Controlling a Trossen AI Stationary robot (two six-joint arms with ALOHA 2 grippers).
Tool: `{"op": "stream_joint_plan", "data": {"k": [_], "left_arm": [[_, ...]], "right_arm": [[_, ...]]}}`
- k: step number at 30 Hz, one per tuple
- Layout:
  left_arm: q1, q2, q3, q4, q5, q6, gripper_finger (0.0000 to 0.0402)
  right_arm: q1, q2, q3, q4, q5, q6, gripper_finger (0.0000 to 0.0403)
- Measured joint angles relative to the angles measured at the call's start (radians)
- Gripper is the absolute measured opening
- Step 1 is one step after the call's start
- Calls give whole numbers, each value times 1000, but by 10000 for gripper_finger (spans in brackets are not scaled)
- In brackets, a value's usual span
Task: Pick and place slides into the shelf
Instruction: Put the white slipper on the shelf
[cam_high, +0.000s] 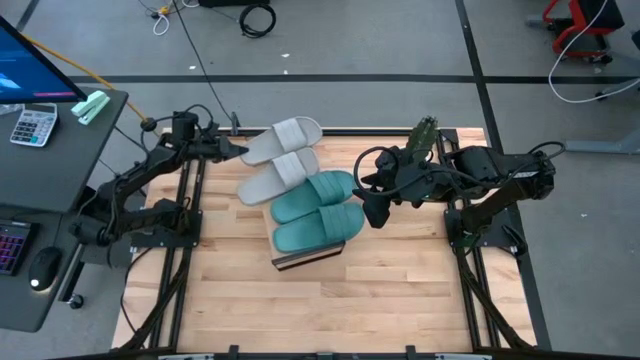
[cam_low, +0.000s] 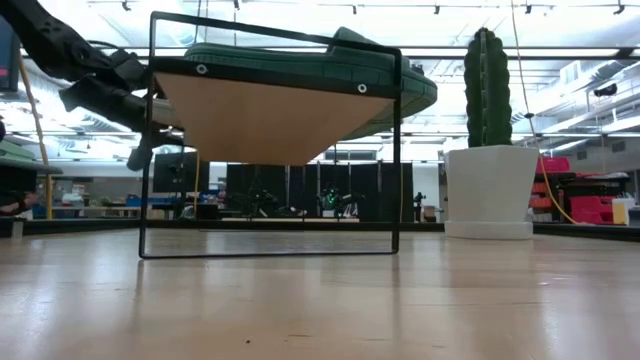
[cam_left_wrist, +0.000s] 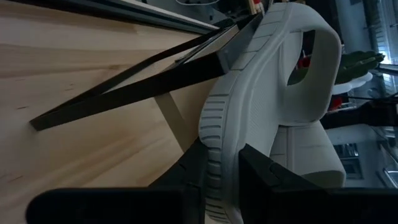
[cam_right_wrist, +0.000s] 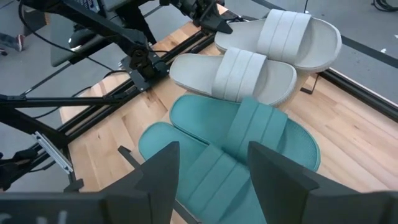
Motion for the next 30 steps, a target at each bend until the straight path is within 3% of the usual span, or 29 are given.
{"op": "stream_joint_plan", "data": {"k": [30], "left_arm": [[-1, 18, -2, 12, 44, -1, 64]], "right_arm": [[-20, 0, 0, 0, 19, -31, 196]]}}
